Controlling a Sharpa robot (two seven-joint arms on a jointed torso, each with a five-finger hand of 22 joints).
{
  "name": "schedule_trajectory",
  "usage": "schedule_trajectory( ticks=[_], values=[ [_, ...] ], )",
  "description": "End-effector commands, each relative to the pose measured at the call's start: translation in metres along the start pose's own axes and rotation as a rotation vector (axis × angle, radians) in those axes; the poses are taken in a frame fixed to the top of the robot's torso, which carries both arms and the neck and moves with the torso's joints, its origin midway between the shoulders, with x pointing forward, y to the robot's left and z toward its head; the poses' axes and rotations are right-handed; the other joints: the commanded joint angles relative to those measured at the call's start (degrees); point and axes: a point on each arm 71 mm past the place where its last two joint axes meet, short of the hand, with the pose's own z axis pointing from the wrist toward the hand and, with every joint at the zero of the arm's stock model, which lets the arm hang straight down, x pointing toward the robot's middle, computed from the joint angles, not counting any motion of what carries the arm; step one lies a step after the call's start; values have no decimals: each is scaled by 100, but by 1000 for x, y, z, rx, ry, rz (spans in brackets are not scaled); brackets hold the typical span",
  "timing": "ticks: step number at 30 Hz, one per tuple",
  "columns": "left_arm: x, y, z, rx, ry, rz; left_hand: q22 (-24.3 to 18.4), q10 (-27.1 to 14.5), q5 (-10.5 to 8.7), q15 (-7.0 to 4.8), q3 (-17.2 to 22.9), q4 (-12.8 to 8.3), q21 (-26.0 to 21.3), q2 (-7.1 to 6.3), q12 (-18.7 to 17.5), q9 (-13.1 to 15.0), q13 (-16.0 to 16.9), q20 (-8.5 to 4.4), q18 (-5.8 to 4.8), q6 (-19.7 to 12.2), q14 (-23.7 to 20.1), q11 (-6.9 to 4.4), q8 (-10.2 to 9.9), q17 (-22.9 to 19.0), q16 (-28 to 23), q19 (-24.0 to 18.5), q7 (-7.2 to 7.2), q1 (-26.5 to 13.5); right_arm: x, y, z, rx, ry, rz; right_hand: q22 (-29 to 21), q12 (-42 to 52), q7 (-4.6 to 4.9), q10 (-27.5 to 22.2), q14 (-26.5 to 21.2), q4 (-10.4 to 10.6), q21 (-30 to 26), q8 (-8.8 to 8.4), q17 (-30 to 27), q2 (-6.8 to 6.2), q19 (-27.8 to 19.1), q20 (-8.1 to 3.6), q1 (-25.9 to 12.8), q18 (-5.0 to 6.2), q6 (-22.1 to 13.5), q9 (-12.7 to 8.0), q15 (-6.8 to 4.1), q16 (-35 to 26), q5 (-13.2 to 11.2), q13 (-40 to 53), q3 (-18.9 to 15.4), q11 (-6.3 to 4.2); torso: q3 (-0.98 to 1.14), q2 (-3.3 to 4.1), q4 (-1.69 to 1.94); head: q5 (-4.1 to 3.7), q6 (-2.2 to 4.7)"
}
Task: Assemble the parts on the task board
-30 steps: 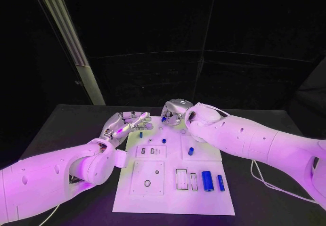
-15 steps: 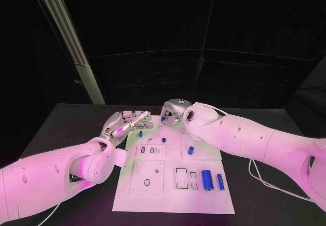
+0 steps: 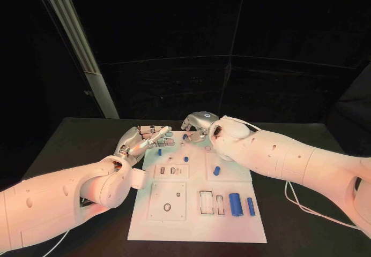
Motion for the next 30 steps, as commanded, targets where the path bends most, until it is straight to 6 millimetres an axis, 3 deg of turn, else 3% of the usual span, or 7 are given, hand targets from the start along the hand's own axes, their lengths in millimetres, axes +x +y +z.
schedule_trajectory(
  ticks=[1, 7, 11, 14, 16, 20, 30],
  values=[
    [0, -1, 0, 6, 18, -2, -8, -7, 18, 19, -4, -29, -28, 49, -26, -8, -7, 15, 77, 4, 29, 29, -35, 9, -31, 33, 41, 13, -8, -5, -7, -10, -59, 5, -18, 102, 7, 2, -19, 26, -36, 9, 7, -15, -31, -6, 55, 39, 34, 27, 3, -15, -17, 17, -85, 17, 0, -6, -13, -4, 3],
    [-3, -2, -2, 5, 11, 2, -8, -7, 18, 19, -4, -29, -28, 49, -26, -8, -7, 15, 77, 4, 29, 29, -35, 9, -31, 33, 41, 13, -17, -35, -38, 48, -68, 93, 319, 843, -28, 1075, 158, 182, 203, 185, 577, 39, 220, -60, 39, -8, 456, 108, -88, 372, 220, 288, -183, -127, 3, -34, -54, 22, 17],
    [-6, -3, -4, 5, 5, 5, -10, -10, 18, 21, -5, -30, -30, 51, -31, -8, -7, 15, 77, 2, 27, 31, -38, 9, -35, 32, 41, 12, -19, -64, -64, 138, -10, 188, 661, 1737, -194, 1865, 255, 407, 445, 205, 996, -172, 445, -225, -202, -70, 497, 105, -260, 668, 581, 846, -475, -339, 7, -64, -110, 32, 27],
    [-8, -3, -4, 5, 2, 6, -10, -10, 18, 21, -5, -30, -30, 51, -31, -8, -7, 15, 77, 2, 27, 31, -38, 9, -35, 32, 41, 12, -20, -83, -80, 198, 29, 228, 1006, 2843, -231, 1788, 375, 663, 670, 221, 1750, -234, 655, -282, -329, -141, 416, 97, -293, 1147, 821, 1811, -786, -377, 14, -81, -141, 33, 38],
    [-8, -3, -4, 5, 2, 6, -10, -10, 18, 21, -5, -30, -30, 51, -31, -8, -7, 15, 77, 2, 27, 31, -38, 9, -35, 32, 41, 12, -21, -95, -90, 239, 51, 234, 1161, 4240, -221, 1688, 413, 867, 777, 250, 2137, -198, 747, -265, -316, -172, 321, 93, -267, 1391, 893, 3325, -1013, -327, 20, -93, -161, 36, 43],
    [-8, -3, -4, 4, 3, 5, -12, -11, 18, 21, -4, -31, -32, 53, -34, -8, -7, 16, 77, 2, 26, 31, -41, 9, -38, 32, 40, 13, -21, -104, -99, 276, 75, 206, 1485, 5601, -145, 1795, 489, 1096, 997, 343, 2707, -178, 920, -215, -180, -217, 243, 104, -224, 1715, 911, 4932, -1320, -313, 26, -89, -161, 29, 43],
    [-8, -2, -3, 2, 4, 5, -12, -11, 18, 21, -4, -31, -32, 53, -34, -8, -7, 16, 77, 2, 26, 31, -41, 9, -38, 32, 40, 13, -18, -103, -92, 289, 95, 169, 1597, 5907, -127, 1827, 530, 1174, 1074, 372, 3000, -174, 966, -194, -19, -229, 148, 96, -192, 1856, 905, 5363, -1452, -263, 14, -72, -139, -8, 46]
  ],
)
